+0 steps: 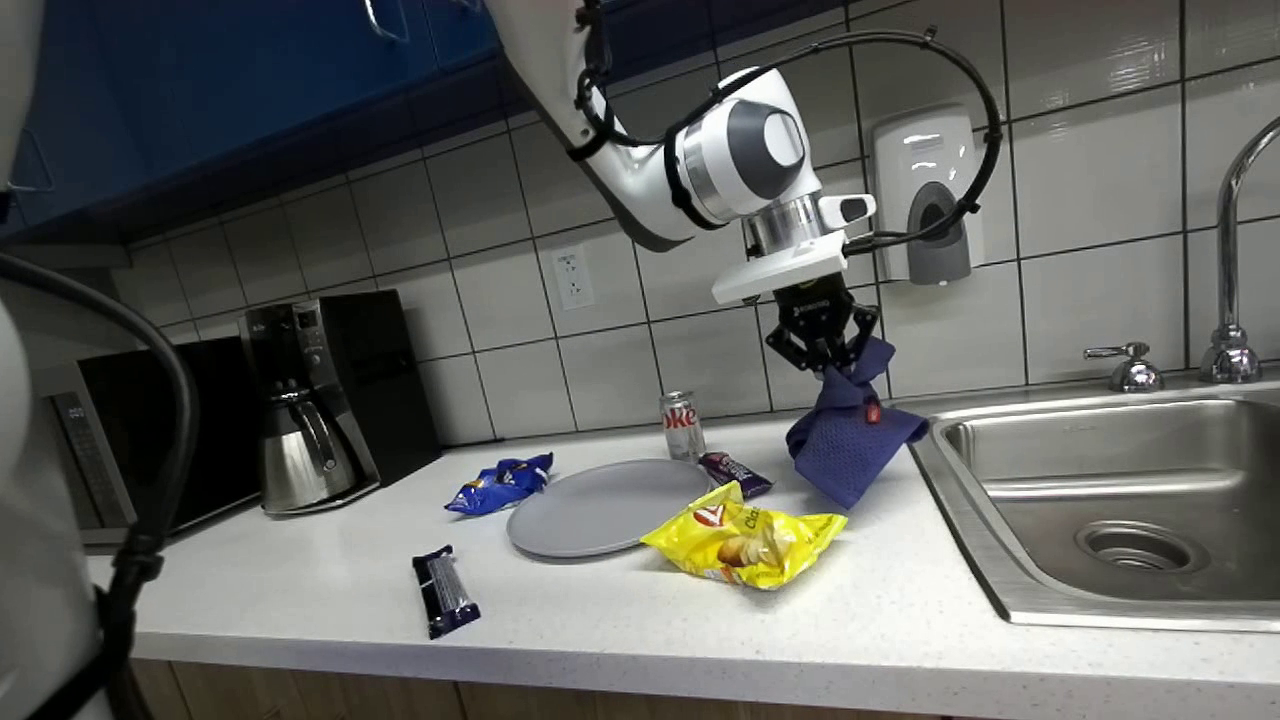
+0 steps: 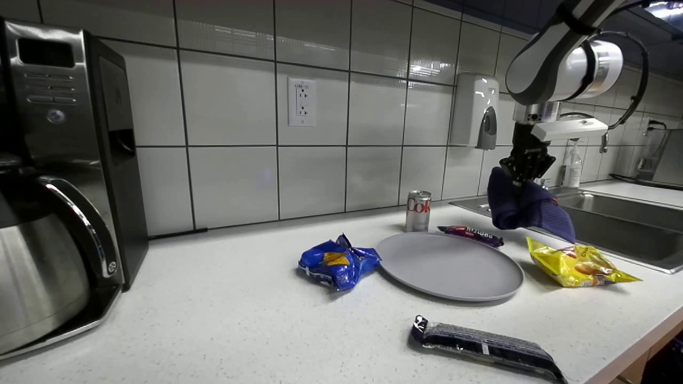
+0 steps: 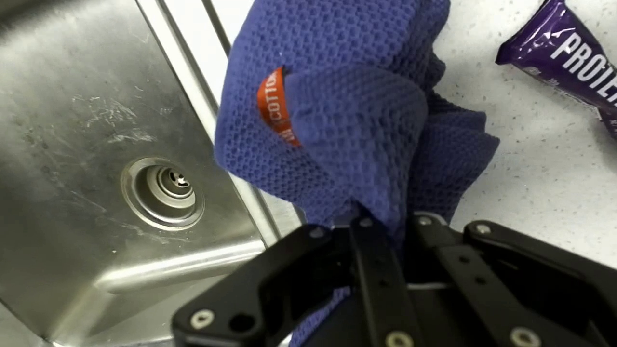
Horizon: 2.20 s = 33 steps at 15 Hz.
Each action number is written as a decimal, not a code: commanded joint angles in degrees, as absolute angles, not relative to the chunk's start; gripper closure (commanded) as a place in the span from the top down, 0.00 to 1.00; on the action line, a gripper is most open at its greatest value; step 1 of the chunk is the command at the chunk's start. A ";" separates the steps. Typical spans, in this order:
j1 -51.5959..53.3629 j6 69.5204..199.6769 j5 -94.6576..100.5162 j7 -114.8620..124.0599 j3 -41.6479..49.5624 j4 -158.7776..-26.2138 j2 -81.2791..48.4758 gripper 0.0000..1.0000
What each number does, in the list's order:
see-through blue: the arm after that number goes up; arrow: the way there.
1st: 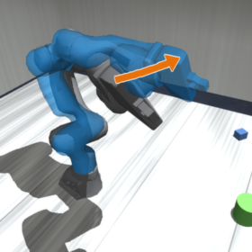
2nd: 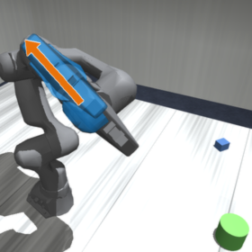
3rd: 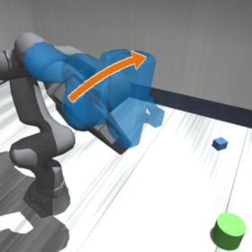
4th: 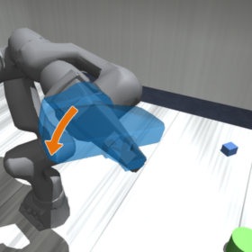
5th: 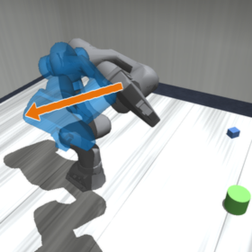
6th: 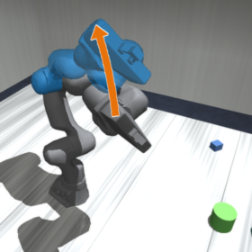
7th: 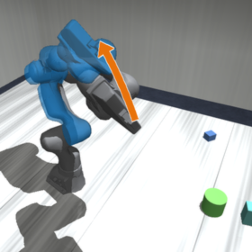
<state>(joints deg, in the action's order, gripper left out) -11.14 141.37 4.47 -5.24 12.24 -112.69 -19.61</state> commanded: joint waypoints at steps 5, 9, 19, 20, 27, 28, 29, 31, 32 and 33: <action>-11.68 140.10 4.32 -2.73 11.80 -106.56 -25.84 0.34; -11.30 140.76 5.11 -2.52 12.12 -108.49 -23.61 0.57; -10.19 141.75 7.36 -3.47 12.05 -114.85 -15.06 1.00; -10.22 141.64 7.36 -4.25 11.74 -115.24 -14.68 1.00; -10.91 140.62 5.08 -14.66 7.62 -113.80 -16.90 1.00; -11.75 140.47 2.78 -18.74 6.10 -113.17 -17.64 1.00; -12.11 140.20 1.49 -21.93 5.05 -112.46 -18.72 1.00; -12.56 139.16 -0.43 -27.48 3.38 -110.70 -21.12 1.00; -12.80 138.28 -1.15 -29.95 2.60 -109.84 -22.07 1.00; -13.13 137.77 -1.53 -32.35 1.89 -109.28 -23.03 1.00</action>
